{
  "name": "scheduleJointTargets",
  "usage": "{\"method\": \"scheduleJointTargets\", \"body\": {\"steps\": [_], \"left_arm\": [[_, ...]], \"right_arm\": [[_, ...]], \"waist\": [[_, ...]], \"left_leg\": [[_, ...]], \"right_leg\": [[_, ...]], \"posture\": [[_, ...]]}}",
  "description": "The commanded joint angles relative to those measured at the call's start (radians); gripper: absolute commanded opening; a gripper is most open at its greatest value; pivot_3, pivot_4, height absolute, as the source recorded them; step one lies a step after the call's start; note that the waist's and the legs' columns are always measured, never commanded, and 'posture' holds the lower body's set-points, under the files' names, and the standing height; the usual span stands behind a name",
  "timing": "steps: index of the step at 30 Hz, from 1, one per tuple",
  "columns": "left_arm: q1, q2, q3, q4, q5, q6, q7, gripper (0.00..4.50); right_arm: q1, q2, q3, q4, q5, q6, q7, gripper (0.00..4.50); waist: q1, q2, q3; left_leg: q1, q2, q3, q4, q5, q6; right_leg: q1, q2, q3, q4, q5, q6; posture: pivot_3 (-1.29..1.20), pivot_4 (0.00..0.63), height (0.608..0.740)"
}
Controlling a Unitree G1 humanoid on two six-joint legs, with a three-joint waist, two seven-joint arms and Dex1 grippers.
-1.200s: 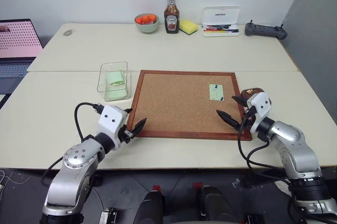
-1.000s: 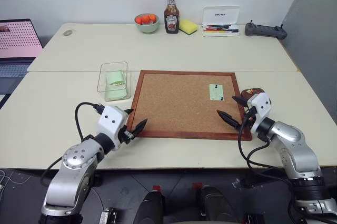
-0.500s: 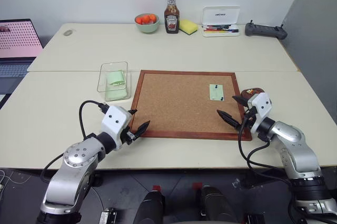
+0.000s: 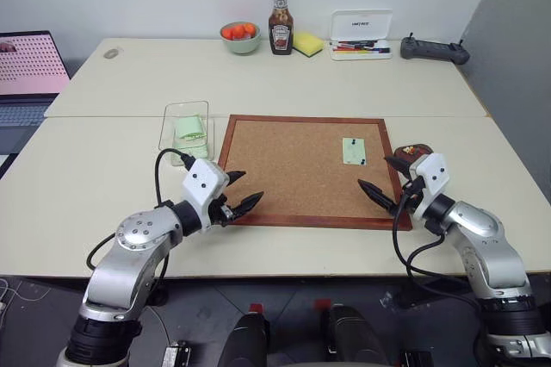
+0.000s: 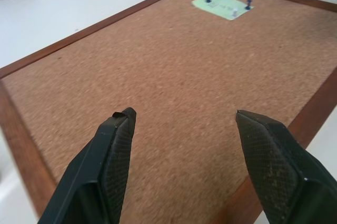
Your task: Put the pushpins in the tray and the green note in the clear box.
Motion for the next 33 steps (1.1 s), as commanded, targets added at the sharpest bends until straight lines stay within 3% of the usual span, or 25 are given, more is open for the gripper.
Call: {"method": "scheduleJointTargets", "body": {"steps": [1, 14, 25, 33], "left_arm": [[-0.048, -0.015, -0.032, 0.047, 0.014, -0.046, -0.017, 2.37], [-0.283, -0.133, -0.143, 0.392, 0.082, -0.178, -0.058, 0.03], [-0.435, -0.254, -0.204, 0.677, 0.137, -0.265, -0.105, 0.03], [-0.472, -0.289, -0.218, 0.904, 0.185, -0.342, -0.133, 0.03]], "right_arm": [[-0.008, -0.003, -0.022, -0.054, 0.007, 0.006, -0.017, 4.50], [-0.043, 0.008, 0.002, -0.060, -0.004, 0.039, -0.038, 4.50], [-0.122, 0.020, 0.040, -0.017, -0.020, 0.101, -0.055, 4.50], [-0.300, 0.036, 0.058, 0.136, -0.033, 0.238, -0.074, 4.50]], "waist": [[0.000, 0.000, 0.000], [0.000, 0.000, 0.000], [-0.002, 0.000, 0.000], [0.000, 0.000, 0.000]], "left_leg": [[0.000, 0.000, 0.000, 0.000, 0.000, 0.000], [0.000, -0.001, 0.000, 0.000, 0.000, 0.000], [0.000, -0.001, 0.000, 0.000, 0.000, 0.000], [0.001, -0.001, 0.000, 0.001, 0.000, 0.000]], "right_leg": [[0.000, 0.000, 0.000, 0.000, 0.000, 0.000], [0.000, 0.000, 0.000, 0.000, 0.003, 0.006], [0.001, 0.000, 0.000, 0.000, 0.004, 0.006], [0.001, 0.000, 0.000, 0.000, 0.004, 0.007]], "posture": [[0.00, 0.150, 0.740], [0.00, 0.150, 0.740], [0.00, 0.150, 0.740], [0.00, 0.150, 0.740]]}}
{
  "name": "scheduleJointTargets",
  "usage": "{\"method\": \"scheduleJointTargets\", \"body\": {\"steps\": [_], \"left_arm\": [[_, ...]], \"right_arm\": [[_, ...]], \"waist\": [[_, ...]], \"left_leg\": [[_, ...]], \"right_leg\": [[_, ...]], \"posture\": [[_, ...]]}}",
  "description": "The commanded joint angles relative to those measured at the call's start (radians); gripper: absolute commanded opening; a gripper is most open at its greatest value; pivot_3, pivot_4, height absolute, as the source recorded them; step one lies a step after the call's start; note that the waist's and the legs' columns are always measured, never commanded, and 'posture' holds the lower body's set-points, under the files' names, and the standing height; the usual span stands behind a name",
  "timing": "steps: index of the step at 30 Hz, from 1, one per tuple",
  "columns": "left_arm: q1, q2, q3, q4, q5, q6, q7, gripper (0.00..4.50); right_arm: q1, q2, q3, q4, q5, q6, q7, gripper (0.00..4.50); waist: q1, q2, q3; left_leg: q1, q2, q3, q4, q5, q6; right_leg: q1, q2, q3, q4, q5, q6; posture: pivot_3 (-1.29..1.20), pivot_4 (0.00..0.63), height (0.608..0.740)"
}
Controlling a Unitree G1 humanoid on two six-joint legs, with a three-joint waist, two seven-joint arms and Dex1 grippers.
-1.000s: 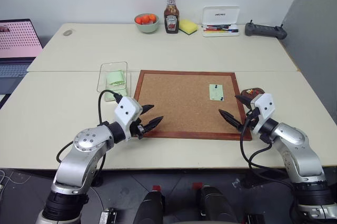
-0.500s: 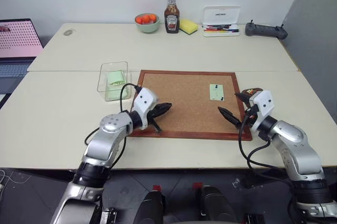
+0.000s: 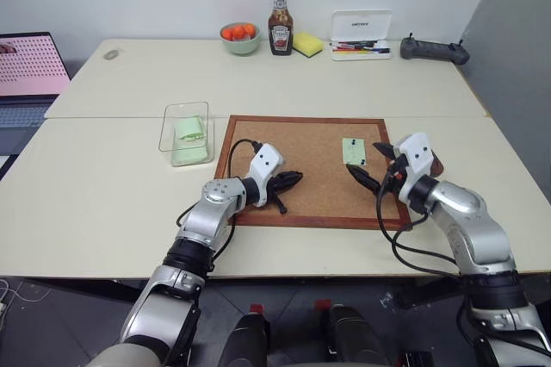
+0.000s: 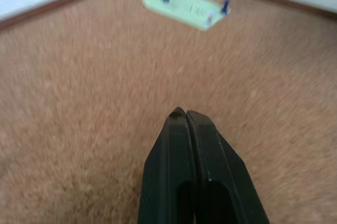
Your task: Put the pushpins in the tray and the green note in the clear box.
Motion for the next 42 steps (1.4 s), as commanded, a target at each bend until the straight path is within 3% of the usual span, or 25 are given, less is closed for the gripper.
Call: {"method": "scheduleJointTargets", "body": {"steps": [1, 9, 12, 20, 32, 42], "left_arm": [[-0.001, -0.011, -0.012, 0.067, 0.030, -0.039, -0.017, 0.03], [0.003, -0.029, -0.012, 0.064, 0.042, -0.049, -0.022, 0.03], [0.009, -0.033, -0.011, 0.052, 0.049, -0.046, -0.022, 0.00], [0.018, -0.036, -0.004, 0.034, 0.055, -0.040, -0.017, 0.00], [0.024, -0.037, -0.004, 0.034, 0.066, -0.034, -0.014, 0.00], [0.020, -0.038, -0.016, 0.064, 0.096, -0.017, 0.008, 0.00]], "right_arm": [[-0.107, 0.002, 0.000, 0.085, -0.013, 0.063, -0.011, 4.50], [-0.339, 0.042, 0.042, 0.447, -0.094, -0.001, -0.007, 4.50], [-0.393, 0.057, 0.052, 0.565, -0.129, -0.049, -0.011, 4.05], [-0.485, 0.098, 0.048, 0.802, -0.193, -0.176, -0.047, 2.29], [-0.526, 0.103, 0.026, 0.902, -0.211, -0.254, -0.056, 0.07], [-0.527, 0.105, 0.008, 0.827, -0.190, -0.260, -0.040, 0.01]], "waist": [[0.000, 0.000, 0.000], [-0.001, 0.001, -0.001], [0.000, 0.002, -0.001], [-0.002, 0.002, -0.001], [-0.003, 0.002, -0.001], [-0.003, 0.002, -0.001]], "left_leg": [[0.000, 0.000, 0.000, 0.000, 0.000, 0.000], [0.001, 0.000, 0.000, 0.000, 0.000, 0.000], [0.001, 0.000, 0.000, 0.000, 0.000, 0.000], [0.001, -0.001, 0.000, 0.000, 0.000, 0.000], [0.002, 0.000, 0.000, 0.000, 0.000, 0.000], [0.002, 0.000, 0.000, 0.000, 0.000, 0.000]], "right_leg": [[0.000, 0.000, 0.000, 0.000, 0.000, 0.000], [0.001, 0.000, 0.000, 0.001, 0.000, 0.000], [0.001, 0.000, 0.000, 0.001, 0.000, 0.000], [0.001, 0.000, 0.000, 0.001, 0.000, 0.000], [0.001, 0.000, 0.000, 0.001, 0.000, 0.000], [0.001, 0.000, 0.000, 0.001, 0.000, 0.000]], "posture": [[0.00, 0.150, 0.740], [0.00, 0.150, 0.740], [0.00, 0.150, 0.740], [0.00, 0.150, 0.740], [0.00, 0.150, 0.740], [0.00, 0.150, 0.740]]}}
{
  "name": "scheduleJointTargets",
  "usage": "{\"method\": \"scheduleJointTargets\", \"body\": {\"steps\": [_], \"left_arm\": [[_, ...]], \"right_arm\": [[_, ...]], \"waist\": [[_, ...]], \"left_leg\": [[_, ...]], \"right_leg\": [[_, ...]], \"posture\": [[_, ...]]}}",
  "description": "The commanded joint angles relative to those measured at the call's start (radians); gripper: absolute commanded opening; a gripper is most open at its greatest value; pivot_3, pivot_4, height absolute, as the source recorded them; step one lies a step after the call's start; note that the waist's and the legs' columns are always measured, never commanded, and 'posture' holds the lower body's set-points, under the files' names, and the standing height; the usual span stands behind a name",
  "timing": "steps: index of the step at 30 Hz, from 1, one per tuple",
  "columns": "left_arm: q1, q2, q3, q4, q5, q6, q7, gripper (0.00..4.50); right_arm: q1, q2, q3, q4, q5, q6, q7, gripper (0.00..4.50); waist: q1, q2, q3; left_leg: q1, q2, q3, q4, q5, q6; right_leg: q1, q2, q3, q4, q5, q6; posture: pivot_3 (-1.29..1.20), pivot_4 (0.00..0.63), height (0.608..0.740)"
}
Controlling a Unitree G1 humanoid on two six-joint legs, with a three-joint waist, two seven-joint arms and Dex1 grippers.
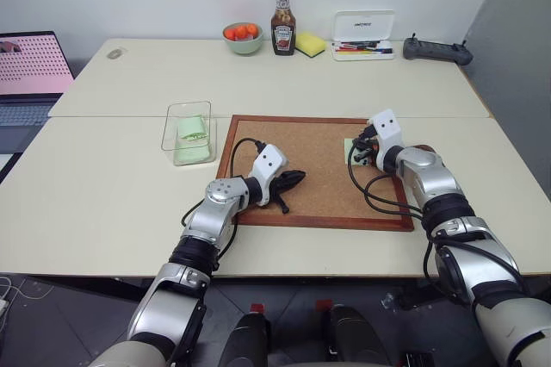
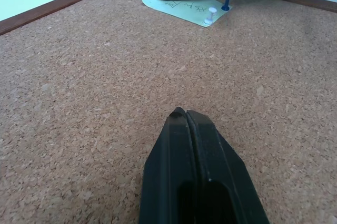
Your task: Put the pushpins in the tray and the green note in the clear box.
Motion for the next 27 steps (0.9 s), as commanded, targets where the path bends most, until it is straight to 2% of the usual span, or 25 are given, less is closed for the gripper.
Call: {"method": "scheduleJointTargets", "body": {"steps": [1, 12, 20, 27], "left_arm": [[0.015, -0.010, -0.027, 0.049, 0.037, 0.034, 0.019, 0.00], [0.017, -0.018, -0.035, 0.072, 0.053, 0.036, 0.023, 0.00], [0.032, -0.014, -0.049, 0.055, 0.066, 0.023, 0.017, 0.00], [0.033, -0.011, -0.056, 0.057, 0.079, 0.008, 0.011, 0.00]], "right_arm": [[-0.037, -0.004, -0.037, -0.097, 0.025, -0.027, 0.014, 0.01], [0.031, -0.023, -0.068, -0.319, 0.064, 0.055, 0.022, 0.01], [0.211, -0.209, -0.095, -0.570, 0.025, 0.159, 0.036, 0.01], [0.366, -0.357, -0.043, -0.630, -0.076, 0.136, 0.054, 0.01]], "waist": [[0.000, 0.000, 0.000], [0.003, 0.002, -0.002], [0.006, 0.003, -0.002], [0.004, 0.005, -0.003]], "left_leg": [[0.000, 0.000, 0.000, 0.000, 0.000, 0.000], [0.001, 0.000, 0.000, 0.000, 0.000, 0.000], [0.001, 0.000, 0.000, 0.001, 0.000, 0.000], [0.001, -0.001, 0.000, 0.001, 0.000, 0.000]], "right_leg": [[0.000, 0.000, 0.000, 0.000, 0.000, 0.000], [0.001, 0.000, 0.000, 0.001, 0.000, 0.000], [0.001, -0.001, 0.000, 0.000, 0.000, 0.000], [0.001, -0.001, 0.000, 0.000, 0.000, 0.000]], "posture": [[0.00, 0.150, 0.740], [0.00, 0.150, 0.740], [0.00, 0.150, 0.740], [0.00, 0.150, 0.740]]}}
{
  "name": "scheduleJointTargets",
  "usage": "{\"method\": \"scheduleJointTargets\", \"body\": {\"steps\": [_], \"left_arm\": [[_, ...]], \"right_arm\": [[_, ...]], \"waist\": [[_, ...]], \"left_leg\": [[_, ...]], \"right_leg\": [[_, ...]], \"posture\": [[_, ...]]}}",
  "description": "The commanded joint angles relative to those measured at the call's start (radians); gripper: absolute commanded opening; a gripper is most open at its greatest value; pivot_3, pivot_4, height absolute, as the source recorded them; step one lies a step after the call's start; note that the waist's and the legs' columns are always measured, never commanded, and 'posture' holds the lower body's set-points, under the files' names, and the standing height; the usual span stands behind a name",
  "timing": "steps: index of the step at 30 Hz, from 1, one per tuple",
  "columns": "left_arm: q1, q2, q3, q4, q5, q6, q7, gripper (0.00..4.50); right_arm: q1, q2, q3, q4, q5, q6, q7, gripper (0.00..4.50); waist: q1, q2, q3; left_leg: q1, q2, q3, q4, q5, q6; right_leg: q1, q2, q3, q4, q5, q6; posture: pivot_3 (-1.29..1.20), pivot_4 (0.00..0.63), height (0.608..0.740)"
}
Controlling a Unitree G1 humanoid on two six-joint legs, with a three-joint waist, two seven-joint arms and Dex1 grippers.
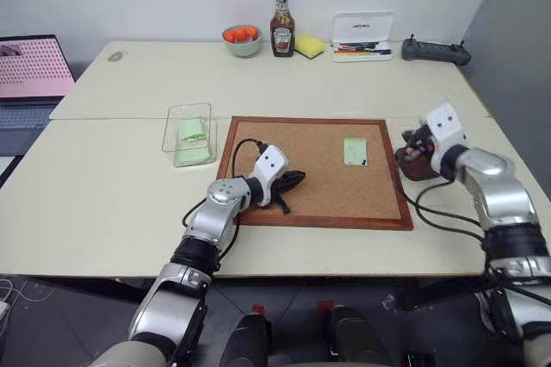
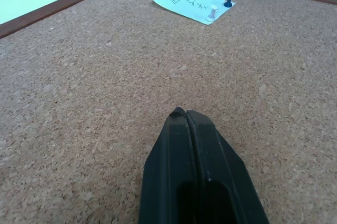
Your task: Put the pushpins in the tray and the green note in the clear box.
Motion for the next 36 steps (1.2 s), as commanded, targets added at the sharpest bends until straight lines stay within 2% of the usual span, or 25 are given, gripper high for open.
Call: {"method": "scheduleJointTargets", "body": {"steps": [1, 4, 6, 8, 9, 13, 19, 25, 26, 31, 36], "left_arm": [[0.029, -0.002, -0.049, 0.048, 0.044, 0.012, -0.006, 0.00], [0.026, -0.004, -0.048, 0.055, 0.049, 0.006, -0.007, 0.00], [0.024, -0.005, -0.048, 0.058, 0.053, 0.002, -0.009, 0.00], [0.023, -0.006, -0.047, 0.059, 0.055, 0.000, -0.009, 0.00], [0.023, -0.006, -0.047, 0.059, 0.056, -0.001, -0.009, 0.00], [0.023, -0.006, -0.046, 0.057, 0.059, -0.002, -0.009, 0.00], [0.019, -0.009, -0.046, 0.062, 0.060, -0.003, -0.009, 0.00], [0.014, -0.013, -0.048, 0.070, 0.062, -0.009, -0.008, 0.00], [0.014, -0.014, -0.048, 0.071, 0.062, -0.010, -0.007, 0.00], [0.015, -0.013, -0.046, 0.075, 0.064, -0.015, -0.006, 0.00], [0.016, -0.012, -0.046, 0.076, 0.064, -0.017, -0.005, 0.00]], "right_arm": [[0.047, -0.062, 0.013, -0.048, -0.053, -0.021, 0.015, 0.01], [0.062, -0.069, 0.014, -0.038, -0.059, -0.012, 0.019, 0.01], [0.066, -0.069, 0.014, -0.026, -0.061, -0.010, 0.019, 0.45], [0.065, -0.069, 0.014, -0.015, -0.067, -0.013, 0.012, 0.56], [0.064, -0.068, 0.013, -0.012, -0.068, -0.014, 0.011, 0.91], [0.060, -0.069, 0.008, -0.010, -0.072, -0.015, 0.004, 1.68], [0.054, -0.074, -0.005, -0.006, -0.074, -0.013, -0.003, 3.19], [0.050, -0.078, -0.007, 0.001, -0.082, -0.016, -0.008, 4.19], [0.049, -0.078, -0.009, 0.001, -0.080, -0.014, -0.008, 4.47], [0.035, -0.062, -0.059, -0.039, -0.015, 0.018, 0.007, 4.47], [0.056, -0.039, -0.062, -0.167, 0.114, 0.120, 0.134, 4.47]], "waist": [[0.000, 0.000, 0.000], [-0.001, 0.000, 0.000], [0.000, 0.000, 0.000], [0.000, 0.000, 0.000], [0.000, 0.000, 0.000], [0.000, 0.000, 0.000], [0.000, 0.000, 0.000], [0.000, 0.000, 0.000], [0.000, 0.000, 0.000], [0.001, 0.000, 0.000], [0.000, 0.000, 0.000]], "left_leg": [[0.000, 0.000, 0.000, 0.000, 0.000, 0.000], [0.000, 0.000, 0.000, 0.000, 0.000, 0.000], [0.000, 0.000, 0.000, 0.000, 0.000, 0.000], [0.000, 0.000, 0.000, 0.000, 0.000, 0.000], [0.000, 0.000, 0.000, 0.000, 0.000, 0.000], [0.000, 0.000, 0.000, 0.000, 0.000, 0.000], [0.000, 0.000, 0.000, 0.000, 0.000, 0.000], [0.000, 0.000, 0.000, 0.000, 0.000, 0.000], [0.000, 0.000, 0.000, 0.000, 0.000, 0.000], [0.000, 0.000, 0.000, 0.000, 0.000, 0.000], [0.000, 0.000, 0.000, 0.000, 0.000, 0.000]], "right_leg": [[0.000, 0.000, 0.000, 0.000, 0.000, 0.000], [0.000, 0.000, 0.000, 0.000, 0.000, 0.000], [0.000, 0.000, 0.000, 0.000, 0.000, 0.000], [0.000, 0.000, 0.000, 0.000, 0.000, 0.000], [0.000, 0.000, 0.000, 0.000, 0.000, 0.000], [0.000, 0.000, 0.000, 0.000, 0.000, 0.000], [0.000, 0.000, 0.000, 0.000, 0.000, 0.000], [0.000, 0.000, 0.000, 0.000, 0.000, 0.000], [0.000, 0.000, 0.000, 0.000, 0.000, 0.000], [0.000, 0.000, 0.000, 0.000, 0.000, 0.000], [0.000, 0.000, 0.000, 0.000, 0.000, 0.000]], "posture": [[0.00, 0.150, 0.740], [0.00, 0.150, 0.740], [0.00, 0.150, 0.740], [0.00, 0.150, 0.740], [0.00, 0.150, 0.740], [0.00, 0.150, 0.740], [0.00, 0.150, 0.740], [0.00, 0.150, 0.740], [0.00, 0.150, 0.740], [0.00, 0.150, 0.740], [0.00, 0.150, 0.740]]}}
